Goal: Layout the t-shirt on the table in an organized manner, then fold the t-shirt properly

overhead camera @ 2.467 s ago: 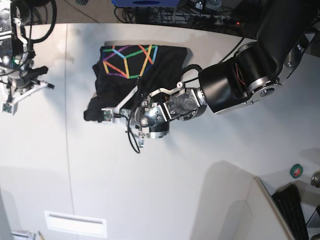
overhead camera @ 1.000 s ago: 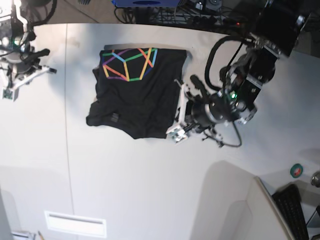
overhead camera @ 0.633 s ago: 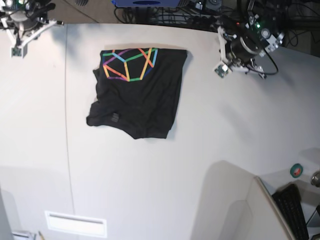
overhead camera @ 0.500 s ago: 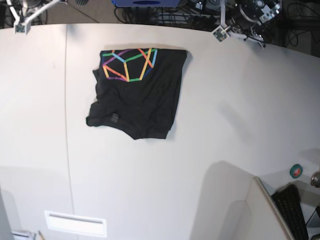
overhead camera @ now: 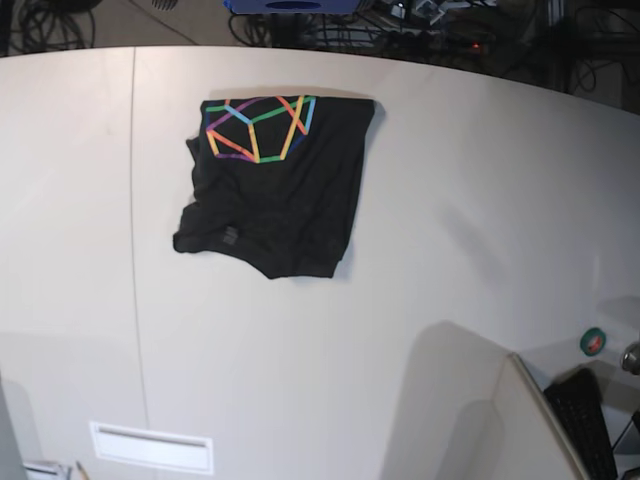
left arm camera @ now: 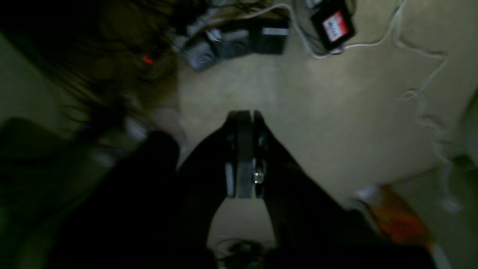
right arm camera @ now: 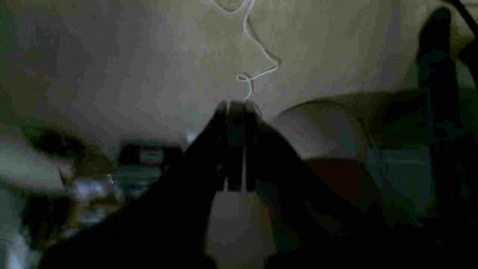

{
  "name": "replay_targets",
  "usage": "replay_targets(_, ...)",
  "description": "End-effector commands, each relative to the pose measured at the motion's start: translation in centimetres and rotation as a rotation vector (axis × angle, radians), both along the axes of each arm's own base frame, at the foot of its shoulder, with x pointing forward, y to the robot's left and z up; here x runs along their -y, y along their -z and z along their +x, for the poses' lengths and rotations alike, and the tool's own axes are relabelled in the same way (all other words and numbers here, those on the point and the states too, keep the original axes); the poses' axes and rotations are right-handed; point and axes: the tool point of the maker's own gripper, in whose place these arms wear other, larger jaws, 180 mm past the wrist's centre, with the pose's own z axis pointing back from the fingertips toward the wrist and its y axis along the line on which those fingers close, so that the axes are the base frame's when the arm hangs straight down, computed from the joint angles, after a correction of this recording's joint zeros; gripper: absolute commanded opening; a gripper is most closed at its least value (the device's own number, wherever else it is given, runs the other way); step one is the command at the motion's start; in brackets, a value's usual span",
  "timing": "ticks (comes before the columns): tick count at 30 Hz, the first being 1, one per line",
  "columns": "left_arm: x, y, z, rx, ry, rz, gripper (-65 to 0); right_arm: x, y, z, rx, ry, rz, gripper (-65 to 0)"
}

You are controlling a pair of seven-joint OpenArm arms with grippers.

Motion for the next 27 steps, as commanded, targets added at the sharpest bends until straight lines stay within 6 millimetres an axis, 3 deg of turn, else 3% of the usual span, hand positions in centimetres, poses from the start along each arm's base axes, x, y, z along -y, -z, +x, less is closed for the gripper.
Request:
replay_targets(1, -0.6, 0.7, -1.8, -0.037, -0.016, -0.003, -65.0, 0.4, 0.5, -1.2, -0.024, -0.03, -0.004, -65.0)
replay_targets(7, -0.8, 5.8, -5.1, -0.078, -0.22, -0.077, -65.0, 4.3, 5.6, -1.6, 0.049, -0.17, -0.06, -65.0)
replay_targets(9, -1.2, 6.5, -5.8, -0.063, -0.31, -0.097, -65.0, 4.1, 6.8, -1.1, 0.118, -0.208, -0.015, -65.0)
replay_targets(12, -2.0, 6.6, -5.2, 0.004, -0.43, -0.117, -65.0, 4.3, 7.5, 0.2, 0.217, -0.232, 0.024, -65.0)
replay_targets(14, -1.9, 6.6, -2.9, 0.084, -0.448, -0.144, -65.0, 3.9, 7.8, 1.2, 0.253, -0.219, 0.026, -65.0)
replay_targets(16, -1.8, 6.6, -3.1, 0.084, -0.459, -0.142, -65.0, 3.6, 8.0, 2.2, 0.283, -0.177, 0.016, -65.0)
replay_targets(20, -1.3, 6.6, -1.3, 0.129, -0.429, -0.169, -65.0, 3.0, 8.3, 4.6, 0.347, -0.083, -0.001, -65.0)
replay_targets(27, 1.9, 7.1, 0.3, 0.144, -0.441, -0.221, -65.0, 1.3, 8.4, 4.8, 0.357, -0.02, 0.005, -65.0)
